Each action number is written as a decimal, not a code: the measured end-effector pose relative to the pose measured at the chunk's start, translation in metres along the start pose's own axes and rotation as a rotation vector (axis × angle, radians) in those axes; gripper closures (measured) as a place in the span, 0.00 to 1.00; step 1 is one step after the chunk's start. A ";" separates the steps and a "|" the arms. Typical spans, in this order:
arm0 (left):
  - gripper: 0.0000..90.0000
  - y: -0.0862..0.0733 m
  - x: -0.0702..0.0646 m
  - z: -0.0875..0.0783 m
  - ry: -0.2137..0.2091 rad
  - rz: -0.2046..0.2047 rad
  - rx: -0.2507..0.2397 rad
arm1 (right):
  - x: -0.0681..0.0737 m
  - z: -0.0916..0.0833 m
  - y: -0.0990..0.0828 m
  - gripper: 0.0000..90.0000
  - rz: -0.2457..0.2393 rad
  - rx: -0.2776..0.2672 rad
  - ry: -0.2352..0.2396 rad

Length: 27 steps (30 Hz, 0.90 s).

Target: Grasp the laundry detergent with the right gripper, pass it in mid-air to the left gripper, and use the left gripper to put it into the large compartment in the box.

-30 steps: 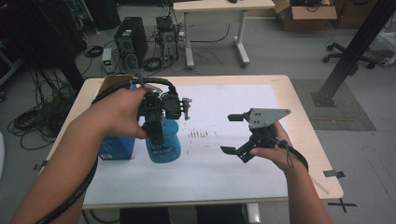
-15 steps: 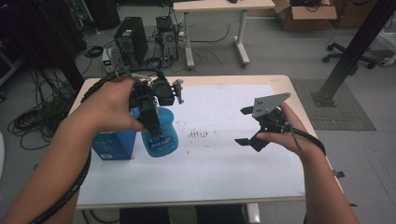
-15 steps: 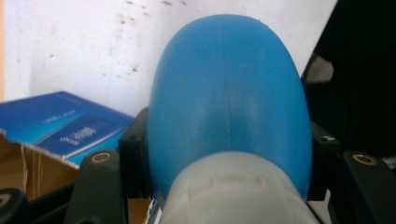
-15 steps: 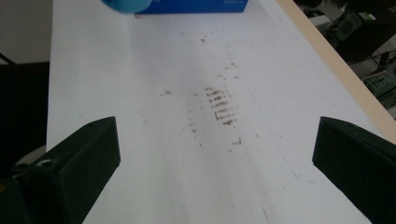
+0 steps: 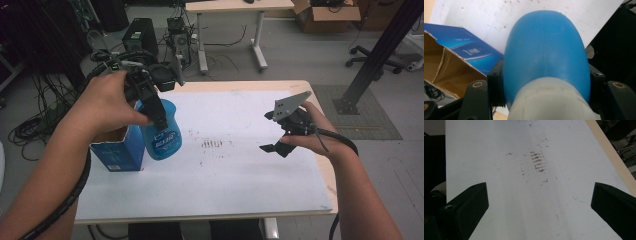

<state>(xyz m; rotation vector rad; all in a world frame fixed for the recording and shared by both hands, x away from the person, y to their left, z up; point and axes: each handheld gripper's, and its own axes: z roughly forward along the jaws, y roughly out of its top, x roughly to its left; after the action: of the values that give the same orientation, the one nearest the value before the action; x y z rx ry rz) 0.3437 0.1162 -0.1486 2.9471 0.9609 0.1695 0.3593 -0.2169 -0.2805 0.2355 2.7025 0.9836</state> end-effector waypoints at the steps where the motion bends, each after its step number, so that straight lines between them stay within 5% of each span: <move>1: 0.42 0.000 0.001 -0.001 0.003 -0.009 -0.003 | 0.000 0.000 0.000 0.02 0.000 0.000 0.001; 9: 0.42 -0.004 0.012 -0.011 -0.013 -0.106 -0.019 | -0.003 -0.005 0.001 0.02 -0.012 0.027 0.003; 21: 0.42 -0.014 0.041 -0.039 -0.018 -0.319 -0.042 | -0.007 -0.009 0.002 0.02 -0.022 0.094 0.008; 27: 0.42 -0.024 0.058 -0.055 -0.019 -0.416 -0.041 | -0.009 -0.007 0.004 0.02 -0.045 0.154 0.056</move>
<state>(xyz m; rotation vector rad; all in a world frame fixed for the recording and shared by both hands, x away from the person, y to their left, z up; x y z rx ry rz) 0.3703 0.1700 -0.0907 2.6303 1.5135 0.1436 0.3657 -0.2207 -0.2710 0.1776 2.8247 0.7818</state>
